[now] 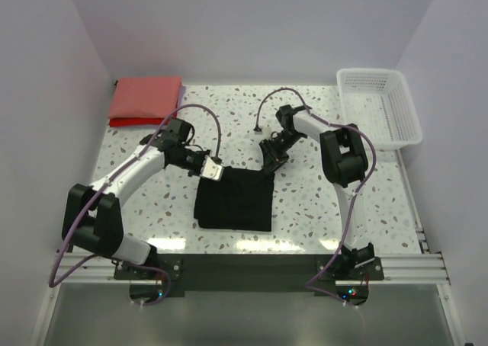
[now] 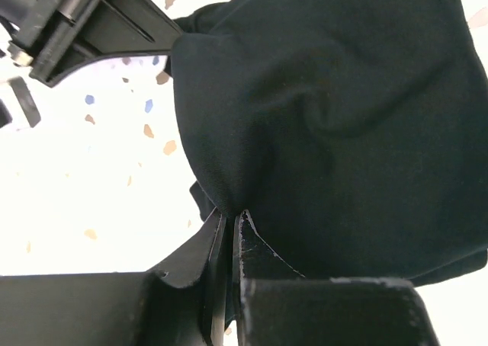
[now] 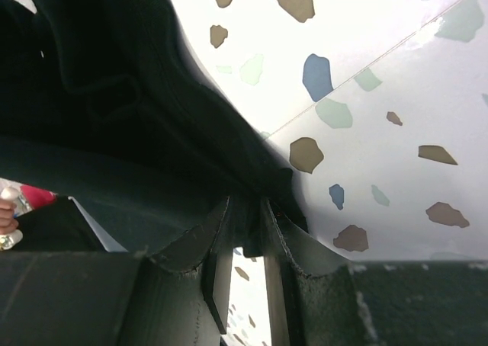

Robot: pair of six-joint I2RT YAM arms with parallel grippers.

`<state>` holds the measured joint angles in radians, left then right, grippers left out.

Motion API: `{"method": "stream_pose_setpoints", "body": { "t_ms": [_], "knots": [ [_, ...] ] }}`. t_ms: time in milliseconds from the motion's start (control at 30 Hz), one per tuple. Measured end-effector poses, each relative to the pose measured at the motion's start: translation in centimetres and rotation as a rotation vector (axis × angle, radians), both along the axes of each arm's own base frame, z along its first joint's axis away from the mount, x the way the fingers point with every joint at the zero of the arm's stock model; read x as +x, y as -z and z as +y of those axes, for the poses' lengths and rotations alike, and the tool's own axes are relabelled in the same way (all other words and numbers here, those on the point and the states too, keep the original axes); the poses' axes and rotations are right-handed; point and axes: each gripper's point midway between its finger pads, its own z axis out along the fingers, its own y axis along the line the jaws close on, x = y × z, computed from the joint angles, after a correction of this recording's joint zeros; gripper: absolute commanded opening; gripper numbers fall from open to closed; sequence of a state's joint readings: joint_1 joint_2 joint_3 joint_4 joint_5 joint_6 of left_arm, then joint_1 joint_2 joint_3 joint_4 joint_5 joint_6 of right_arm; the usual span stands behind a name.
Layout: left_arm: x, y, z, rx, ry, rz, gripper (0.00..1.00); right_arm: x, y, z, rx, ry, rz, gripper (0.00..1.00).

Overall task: Fold and stack the t-shirts
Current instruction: Fold the tshirt

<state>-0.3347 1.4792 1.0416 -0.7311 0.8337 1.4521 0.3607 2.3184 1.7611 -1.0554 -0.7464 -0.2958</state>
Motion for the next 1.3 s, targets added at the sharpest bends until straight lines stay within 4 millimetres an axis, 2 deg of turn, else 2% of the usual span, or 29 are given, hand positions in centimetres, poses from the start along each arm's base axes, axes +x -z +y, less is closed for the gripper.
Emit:
{"method": "stream_pose_setpoints", "body": {
  "t_ms": [133, 300, 400, 600, 700, 733, 900, 967, 1033, 1300],
  "knots": [
    [0.5, -0.4, -0.2, -0.021, 0.004, -0.058, 0.0, 0.0, 0.0, -0.1, 0.009, -0.022, -0.014, 0.25],
    [2.8, 0.1, -0.9, -0.048, -0.02, -0.117, 0.0, -0.1, 0.1, -0.2, 0.021, -0.049, -0.029, 0.25],
    [3.9, 1.7, -1.3, -0.046, -0.03, -0.113, 0.0, -0.2, 0.0, -0.2, 0.022, -0.059, -0.032, 0.27],
    [4.9, 6.0, -1.9, -0.013, -0.062, -0.007, 0.0, -0.2, -0.3, -0.5, 0.021, -0.084, -0.042, 0.31],
    [5.7, 7.9, -2.2, 0.015, -0.081, 0.058, 0.0, 0.1, -0.7, -0.9, 0.007, -0.118, -0.072, 0.37],
    [6.0, 8.3, -2.3, 0.02, -0.086, 0.07, 0.0, 0.2, -0.8, -1.1, 0.003, -0.132, -0.082, 0.44],
    [6.4, 8.6, -2.5, 0.033, -0.083, 0.098, 0.0, -0.1, -2.3, -2.0, -0.002, -0.216, -0.137, 0.56],
    [6.3, 8.5, -2.4, 0.038, -0.074, 0.101, 0.0, 0.0, -3.1, -2.2, 0.004, -0.246, -0.162, 0.57],
    [6.2, 8.8, -2.4, 0.044, -0.067, 0.107, 0.0, 0.2, -3.7, -2.3, 0.013, -0.274, -0.187, 0.64],
    [5.8, 9.4, -2.2, 0.059, -0.048, 0.119, 0.0, 0.3, -4.5, -2.7, 0.059, -0.312, -0.208, 0.63]
  ]
}}
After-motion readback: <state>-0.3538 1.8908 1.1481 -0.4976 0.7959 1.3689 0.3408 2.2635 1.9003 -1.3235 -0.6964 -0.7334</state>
